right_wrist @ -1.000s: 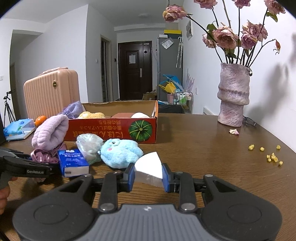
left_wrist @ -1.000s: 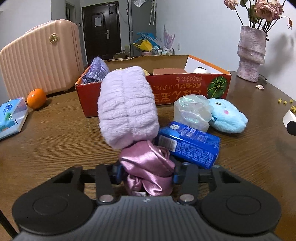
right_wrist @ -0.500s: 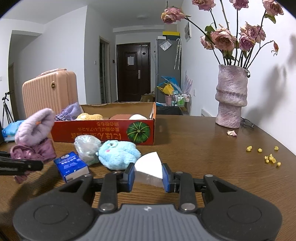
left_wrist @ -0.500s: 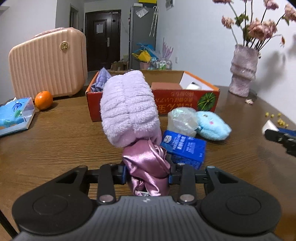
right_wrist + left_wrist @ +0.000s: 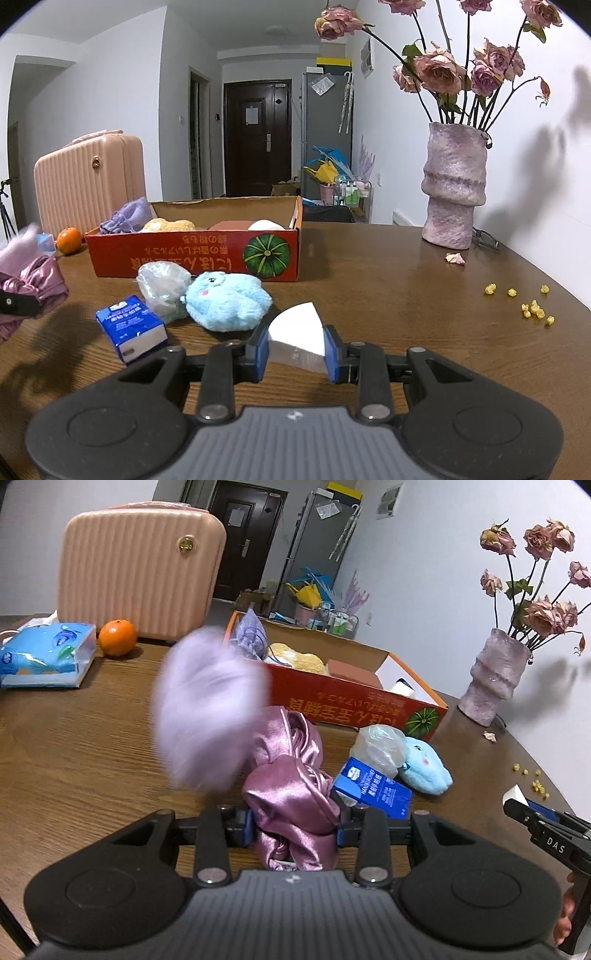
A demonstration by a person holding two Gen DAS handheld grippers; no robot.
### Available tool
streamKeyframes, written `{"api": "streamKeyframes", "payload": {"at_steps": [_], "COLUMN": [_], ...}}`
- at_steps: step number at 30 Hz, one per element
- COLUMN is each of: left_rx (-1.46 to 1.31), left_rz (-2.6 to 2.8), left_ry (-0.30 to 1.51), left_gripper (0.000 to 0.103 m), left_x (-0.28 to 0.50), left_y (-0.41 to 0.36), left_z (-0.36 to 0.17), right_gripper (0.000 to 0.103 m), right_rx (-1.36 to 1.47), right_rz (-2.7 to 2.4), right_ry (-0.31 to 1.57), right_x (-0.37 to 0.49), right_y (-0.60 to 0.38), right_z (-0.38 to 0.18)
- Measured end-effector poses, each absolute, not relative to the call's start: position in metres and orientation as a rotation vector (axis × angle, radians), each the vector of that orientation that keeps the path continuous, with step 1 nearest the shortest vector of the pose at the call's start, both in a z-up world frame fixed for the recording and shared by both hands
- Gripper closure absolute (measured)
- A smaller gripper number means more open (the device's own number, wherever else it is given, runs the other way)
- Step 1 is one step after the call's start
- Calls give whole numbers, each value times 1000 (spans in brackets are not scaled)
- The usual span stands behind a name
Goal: Organize soft objects
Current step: 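Lift and carry the scrunchie and foam wedge over the cardboard box with both grippers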
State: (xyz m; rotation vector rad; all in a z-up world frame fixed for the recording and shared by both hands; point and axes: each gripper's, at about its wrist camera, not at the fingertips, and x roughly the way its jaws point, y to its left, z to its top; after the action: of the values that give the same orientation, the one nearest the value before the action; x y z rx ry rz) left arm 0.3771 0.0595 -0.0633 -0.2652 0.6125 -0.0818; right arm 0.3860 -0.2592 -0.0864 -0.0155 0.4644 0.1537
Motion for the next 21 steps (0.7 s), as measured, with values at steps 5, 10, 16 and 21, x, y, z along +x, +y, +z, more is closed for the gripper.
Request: {"api": "streamKeyframes", "payload": {"at_steps": [5,10,16,21], "left_rx": [-247,-230,-202,-174], "left_rz": [-87,-75,-67,-71], "left_ry": [587,580,555,533], "left_gripper": [66,66,66,66], "left_x": [372,370,368,366], "left_y": [57,55,52,48], "left_z": [-59,-58,-55,-49], "right_gripper": [73,73,73,73], "right_rx": [-15,-18,-17,-22], "right_rz": [155,167,167,175], "right_ry": [461,445,431,421], "right_x": [385,382,383,386], "right_y": [-258,-255,-254,-248], "right_z": [-86,-83,-78,-73]}}
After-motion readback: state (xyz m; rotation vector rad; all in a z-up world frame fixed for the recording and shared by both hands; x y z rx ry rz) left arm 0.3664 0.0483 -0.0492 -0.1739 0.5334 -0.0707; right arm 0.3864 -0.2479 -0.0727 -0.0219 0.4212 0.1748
